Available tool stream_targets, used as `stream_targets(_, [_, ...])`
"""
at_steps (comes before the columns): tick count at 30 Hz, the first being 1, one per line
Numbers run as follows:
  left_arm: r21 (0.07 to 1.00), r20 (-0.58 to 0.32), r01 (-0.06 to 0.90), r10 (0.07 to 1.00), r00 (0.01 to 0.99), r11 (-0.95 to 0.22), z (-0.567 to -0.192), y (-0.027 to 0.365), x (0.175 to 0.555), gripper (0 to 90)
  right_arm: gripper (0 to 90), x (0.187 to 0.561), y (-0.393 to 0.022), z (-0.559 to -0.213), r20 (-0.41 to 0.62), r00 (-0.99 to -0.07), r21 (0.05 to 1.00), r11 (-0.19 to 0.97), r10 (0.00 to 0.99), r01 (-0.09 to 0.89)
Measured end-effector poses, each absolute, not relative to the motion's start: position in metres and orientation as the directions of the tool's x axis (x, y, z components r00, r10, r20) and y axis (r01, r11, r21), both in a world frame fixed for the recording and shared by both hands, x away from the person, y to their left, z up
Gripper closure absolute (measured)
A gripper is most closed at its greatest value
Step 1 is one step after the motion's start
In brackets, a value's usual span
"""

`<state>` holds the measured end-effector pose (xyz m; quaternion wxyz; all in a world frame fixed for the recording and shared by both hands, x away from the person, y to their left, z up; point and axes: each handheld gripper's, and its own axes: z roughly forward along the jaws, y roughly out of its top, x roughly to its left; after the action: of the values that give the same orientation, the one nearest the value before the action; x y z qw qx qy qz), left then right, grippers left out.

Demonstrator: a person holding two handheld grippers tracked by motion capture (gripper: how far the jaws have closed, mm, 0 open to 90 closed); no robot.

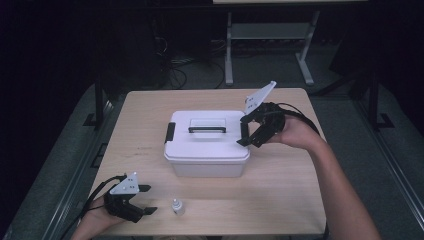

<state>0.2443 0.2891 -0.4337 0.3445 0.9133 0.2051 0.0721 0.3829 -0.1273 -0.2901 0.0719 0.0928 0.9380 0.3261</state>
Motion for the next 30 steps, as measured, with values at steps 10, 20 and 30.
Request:
stream_targets(10, [0.661, -0.005, 0.324, 0.427, 0.904, -0.677, -0.433, 0.29, 0.245, 24.8, 26.1, 0.394, -0.094, -0.288, -0.081, -0.983, 0.613, 0.786, 0.162, 0.079])
stream_targets(20, [0.664, -0.004, 0.326, 0.432, 0.902, -0.674, -0.433, 0.291, 0.245, 24.7, 33.2, 0.401, -0.072, -0.286, -0.086, -0.988, 0.598, 0.8, 0.131, 0.054])
stream_targets(30, [0.66, -0.006, 0.325, 0.429, 0.904, -0.677, -0.434, 0.292, 0.246, 24.8, 60.7, 0.406, -0.049, -0.292, -0.1, -0.991, 0.577, 0.816, 0.093, 0.018])
